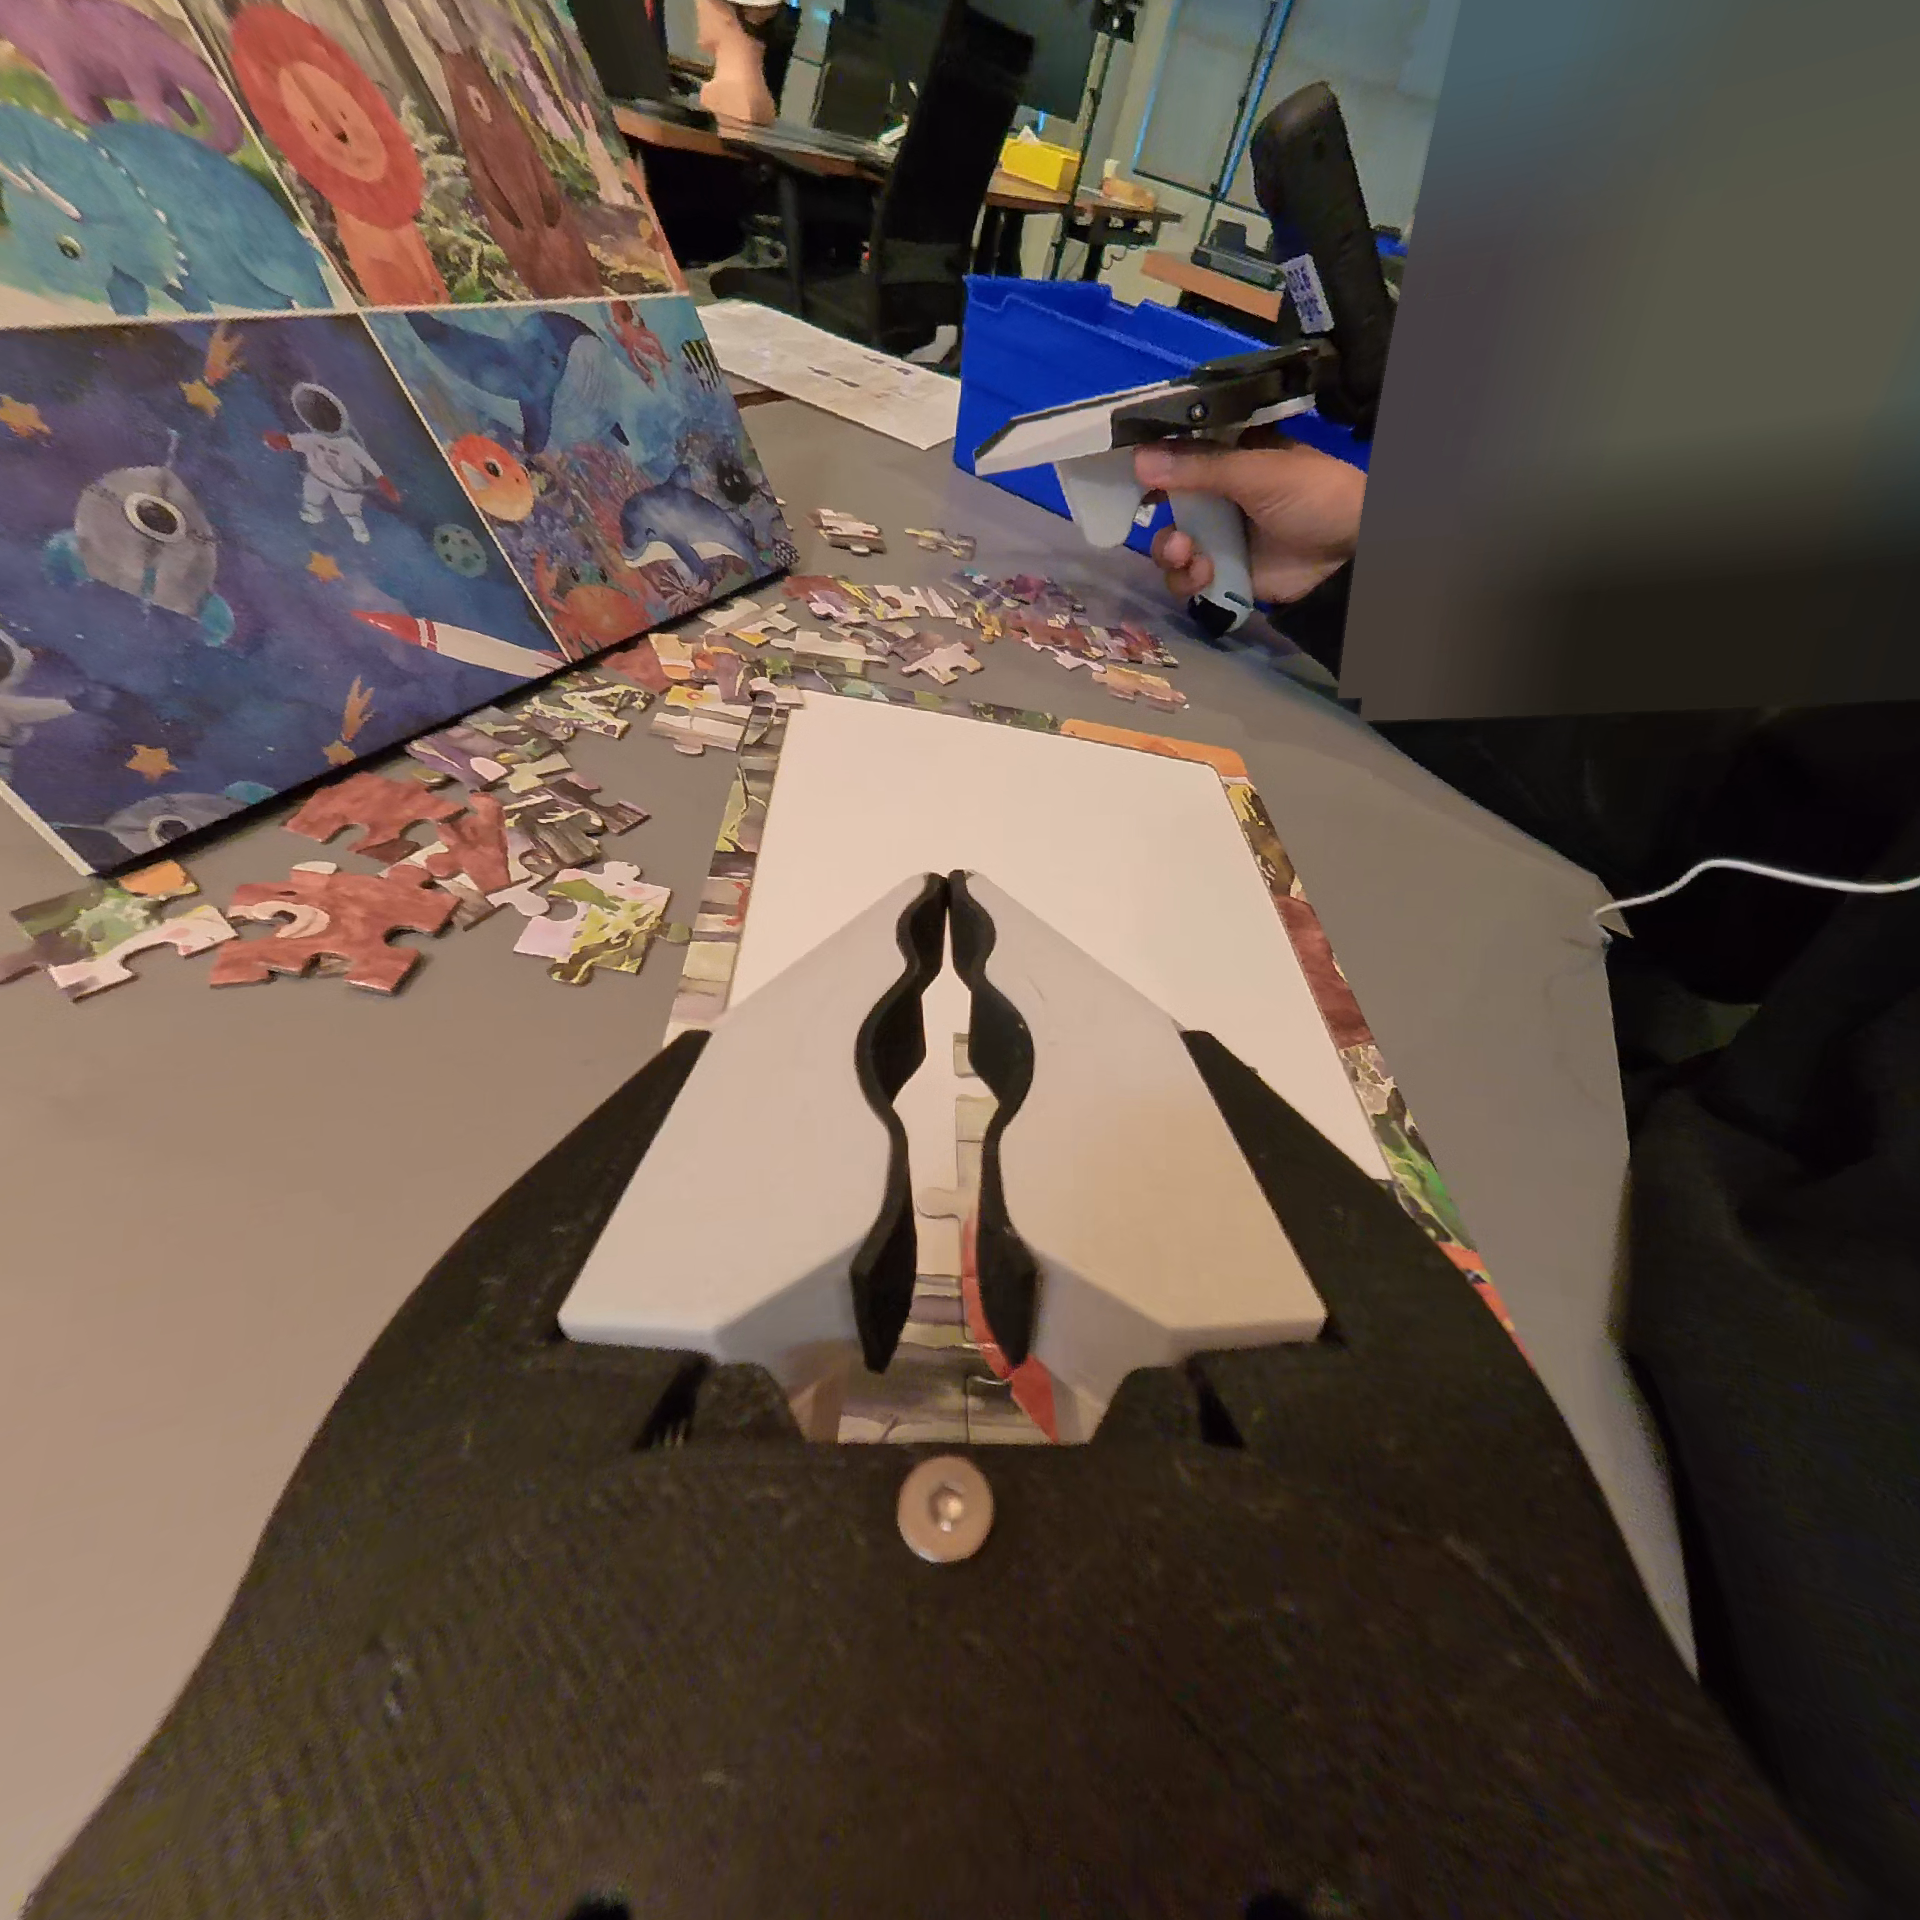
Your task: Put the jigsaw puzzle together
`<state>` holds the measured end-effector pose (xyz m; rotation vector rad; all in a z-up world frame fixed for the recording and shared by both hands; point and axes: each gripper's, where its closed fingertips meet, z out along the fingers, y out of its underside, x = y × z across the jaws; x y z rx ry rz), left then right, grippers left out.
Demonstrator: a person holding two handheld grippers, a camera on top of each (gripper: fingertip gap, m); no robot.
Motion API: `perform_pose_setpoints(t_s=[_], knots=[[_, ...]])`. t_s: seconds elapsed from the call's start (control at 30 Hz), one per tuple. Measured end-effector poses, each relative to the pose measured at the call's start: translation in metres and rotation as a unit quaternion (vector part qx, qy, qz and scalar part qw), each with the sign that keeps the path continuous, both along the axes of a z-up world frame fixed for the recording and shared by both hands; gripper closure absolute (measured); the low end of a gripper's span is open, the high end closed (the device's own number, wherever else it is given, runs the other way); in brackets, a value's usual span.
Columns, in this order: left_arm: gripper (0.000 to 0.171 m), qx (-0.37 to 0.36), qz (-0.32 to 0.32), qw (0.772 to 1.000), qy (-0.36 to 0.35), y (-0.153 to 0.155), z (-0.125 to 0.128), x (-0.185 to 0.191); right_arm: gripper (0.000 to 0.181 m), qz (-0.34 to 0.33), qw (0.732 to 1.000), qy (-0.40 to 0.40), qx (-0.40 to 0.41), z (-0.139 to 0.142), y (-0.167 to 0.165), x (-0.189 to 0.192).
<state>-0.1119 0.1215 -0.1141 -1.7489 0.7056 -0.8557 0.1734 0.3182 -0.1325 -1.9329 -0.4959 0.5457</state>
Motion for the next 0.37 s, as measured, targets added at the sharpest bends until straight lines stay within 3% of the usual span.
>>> perform_pose_setpoints(t_s=[0.37], knots=[[0.171,0.089,0.064,0.993,0.031,0.006,0.016,-0.015,0.146,-0.01,1.0,0.007,0.028,0.006,0.003,0.0]])
